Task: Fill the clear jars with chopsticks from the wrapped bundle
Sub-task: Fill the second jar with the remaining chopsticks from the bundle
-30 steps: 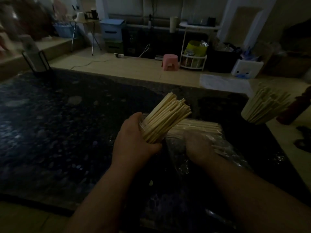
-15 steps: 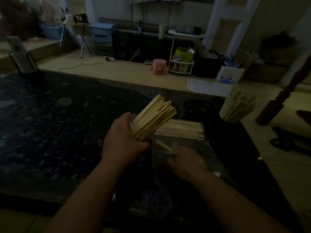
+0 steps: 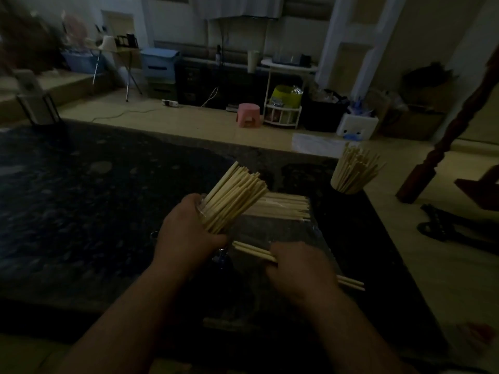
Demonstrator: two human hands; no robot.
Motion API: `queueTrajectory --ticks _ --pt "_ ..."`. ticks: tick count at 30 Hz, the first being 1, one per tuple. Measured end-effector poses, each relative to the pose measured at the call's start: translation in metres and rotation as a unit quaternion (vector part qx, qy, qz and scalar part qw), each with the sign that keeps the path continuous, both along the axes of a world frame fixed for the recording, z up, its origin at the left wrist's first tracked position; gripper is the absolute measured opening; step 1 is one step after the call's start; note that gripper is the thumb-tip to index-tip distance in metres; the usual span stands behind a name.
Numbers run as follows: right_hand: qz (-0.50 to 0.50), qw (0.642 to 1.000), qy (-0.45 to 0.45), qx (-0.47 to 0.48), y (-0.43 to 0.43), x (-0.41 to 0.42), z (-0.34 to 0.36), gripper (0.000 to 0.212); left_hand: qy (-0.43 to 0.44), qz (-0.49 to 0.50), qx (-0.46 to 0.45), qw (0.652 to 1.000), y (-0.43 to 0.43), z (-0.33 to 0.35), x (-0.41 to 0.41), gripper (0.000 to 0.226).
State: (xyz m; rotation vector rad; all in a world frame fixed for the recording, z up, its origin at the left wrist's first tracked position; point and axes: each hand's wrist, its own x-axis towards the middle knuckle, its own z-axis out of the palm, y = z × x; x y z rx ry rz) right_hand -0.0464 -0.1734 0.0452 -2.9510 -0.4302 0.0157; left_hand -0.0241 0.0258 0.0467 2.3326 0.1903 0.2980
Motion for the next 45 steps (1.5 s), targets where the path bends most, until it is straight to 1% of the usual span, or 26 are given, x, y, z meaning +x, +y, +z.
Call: queueTrajectory --ticks 3,6,9,10,13,16,17,18,20,21,22,25,26,28,32,35,37,40,41,43,45 --pt "0.024 0.998 -0.048 0.028 -0.002 -0.006 0.015 0.022 0.001 -0.002 0.005 1.000 0.002 -0.001 -0.004 0.086" --pt "0.030 0.988 -0.140 0.049 -0.004 -0.004 0.016 0.027 0.005 -0.005 0.016 1.000 0.002 -0.002 -0.004 0.089" --pt "0.030 0.961 -0.266 0.066 -0.007 0.004 0.018 0.030 0.006 -0.015 0.024 1.000 0.002 -0.001 -0.002 0.089" --pt "0.036 0.953 -0.293 0.070 -0.010 0.008 0.018 0.030 0.008 -0.021 0.027 0.999 0.001 -0.001 -0.001 0.089" --pt "0.067 0.941 -0.318 0.098 -0.014 0.016 0.017 0.022 0.003 -0.030 0.038 0.999 0.001 -0.001 0.002 0.089" --pt "0.061 0.929 -0.313 0.187 -0.016 0.021 0.014 0.011 -0.001 -0.032 0.042 0.999 -0.001 -0.001 0.003 0.089" --pt "0.062 0.925 -0.312 0.210 -0.018 0.022 0.015 0.012 -0.003 -0.032 0.042 0.999 -0.002 -0.002 0.003 0.089" --pt "0.067 0.922 -0.316 0.213 -0.020 0.024 0.015 0.015 -0.007 -0.035 0.044 0.998 -0.002 -0.002 0.003 0.090" --pt "0.074 0.920 -0.348 0.164 -0.026 0.029 0.018 0.020 -0.017 -0.045 0.051 0.998 -0.003 -0.003 0.002 0.090" --pt "0.065 0.919 -0.361 0.142 -0.028 0.031 0.019 0.023 -0.022 -0.048 0.055 0.997 -0.003 -0.003 0.003 0.089" --pt "0.050 0.919 -0.365 0.140 -0.029 0.032 0.019 0.028 -0.026 -0.050 0.060 0.997 -0.003 -0.004 0.003 0.089" --pt "-0.003 0.920 -0.330 0.211 -0.024 0.027 0.018 0.042 -0.021 -0.053 0.076 0.995 -0.002 -0.004 0.007 0.092" --pt "-0.013 0.919 -0.328 0.221 -0.022 0.026 0.016 0.046 -0.020 -0.055 0.081 0.995 -0.002 -0.004 0.008 0.094" --pt "-0.011 0.911 -0.341 0.233 -0.020 0.029 0.014 0.041 -0.026 -0.063 0.085 0.994 -0.001 -0.005 0.009 0.093" --pt "-0.020 0.863 -0.390 0.321 -0.020 0.032 0.019 0.033 -0.028 -0.075 0.097 0.992 -0.003 -0.004 0.009 0.093" --pt "-0.028 0.833 -0.386 0.395 -0.020 0.031 0.023 0.032 -0.017 -0.088 0.112 0.990 -0.003 -0.006 0.009 0.096" --pt "-0.032 0.804 -0.345 0.483 -0.016 0.033 0.026 0.025 -0.012 -0.098 0.115 0.989 -0.003 -0.008 0.009 0.095" --pt "-0.055 0.760 -0.233 0.604 -0.004 0.032 0.027 0.021 -0.011 -0.101 0.126 0.987 -0.004 -0.010 0.010 0.095" --pt "-0.065 0.749 -0.215 0.624 -0.001 0.031 0.027 0.022 -0.013 -0.100 0.129 0.987 -0.005 -0.011 0.010 0.095" --pt "-0.079 0.740 -0.193 0.639 0.002 0.030 0.026 0.023 -0.016 -0.102 0.133 0.986 -0.006 -0.011 0.010 0.095" --pt "-0.095 0.728 -0.136 0.666 0.001 0.030 0.026 0.022 -0.015 -0.106 0.135 0.985 -0.007 -0.011 0.010 0.094"
